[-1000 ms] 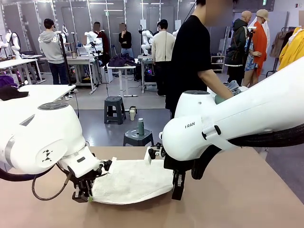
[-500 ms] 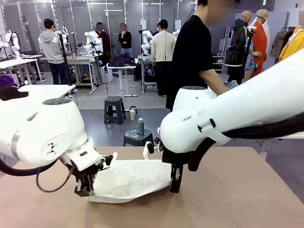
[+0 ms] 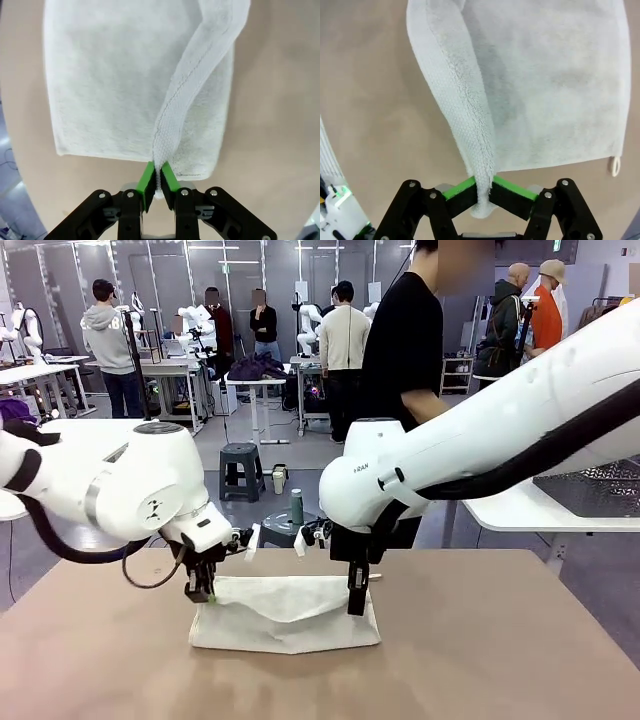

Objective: Fold the towels and place them in the basket.
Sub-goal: When a person lays out a Towel with hook on the table, fold it in half twice.

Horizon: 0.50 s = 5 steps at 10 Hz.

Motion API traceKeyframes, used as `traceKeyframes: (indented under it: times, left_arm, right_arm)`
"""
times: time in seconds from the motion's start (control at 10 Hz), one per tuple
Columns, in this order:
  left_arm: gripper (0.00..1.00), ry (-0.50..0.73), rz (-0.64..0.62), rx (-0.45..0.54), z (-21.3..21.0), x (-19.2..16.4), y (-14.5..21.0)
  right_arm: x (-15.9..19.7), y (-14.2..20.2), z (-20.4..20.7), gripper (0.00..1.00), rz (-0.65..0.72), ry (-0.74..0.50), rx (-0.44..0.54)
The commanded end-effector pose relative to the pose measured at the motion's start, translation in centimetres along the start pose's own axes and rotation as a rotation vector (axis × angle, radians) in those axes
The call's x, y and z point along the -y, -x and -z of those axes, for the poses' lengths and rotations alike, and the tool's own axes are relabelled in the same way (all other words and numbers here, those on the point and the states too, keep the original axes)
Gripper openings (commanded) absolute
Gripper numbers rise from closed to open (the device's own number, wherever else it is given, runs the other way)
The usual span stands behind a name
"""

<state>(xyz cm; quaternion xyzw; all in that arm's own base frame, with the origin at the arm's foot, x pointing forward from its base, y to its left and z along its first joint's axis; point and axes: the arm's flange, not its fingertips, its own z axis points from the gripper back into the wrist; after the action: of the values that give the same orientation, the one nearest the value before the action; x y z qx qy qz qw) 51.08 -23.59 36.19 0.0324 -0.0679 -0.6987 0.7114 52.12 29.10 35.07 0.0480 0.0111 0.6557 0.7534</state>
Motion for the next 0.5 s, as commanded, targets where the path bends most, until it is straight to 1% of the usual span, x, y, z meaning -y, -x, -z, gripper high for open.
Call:
traceKeyframes:
  times: [0.0,0.1,0.2,0.3,0.4]
  left_arm:
    - [0.1,0.034,-0.005,-0.022,1.1,-3.2,-0.8]
    - [0.1,0.035,-0.012,-0.03,1.9,-4.8,-0.9]
    - [0.1,0.05,-0.023,-0.034,1.8,-5.4,-1.1]
    - [0.1,0.052,-0.037,-0.045,2.2,-6.6,-1.3]
    - [0.1,0.04,-0.034,-0.047,2.6,-7.3,-1.2]
  right_arm:
    - [2.9,-1.3,-0.5,0.0,0.045,-0.009,-0.057]
    - [4.7,-1.2,-0.5,0.0,0.062,-0.017,-0.075]
    - [5.5,-1.3,-0.4,0.0,0.049,-0.029,-0.075]
    - [7.3,-1.3,0.0,0.0,0.035,-0.02,-0.069]
    - [8.1,-1.2,0.3,0.0,0.037,-0.012,-0.053]
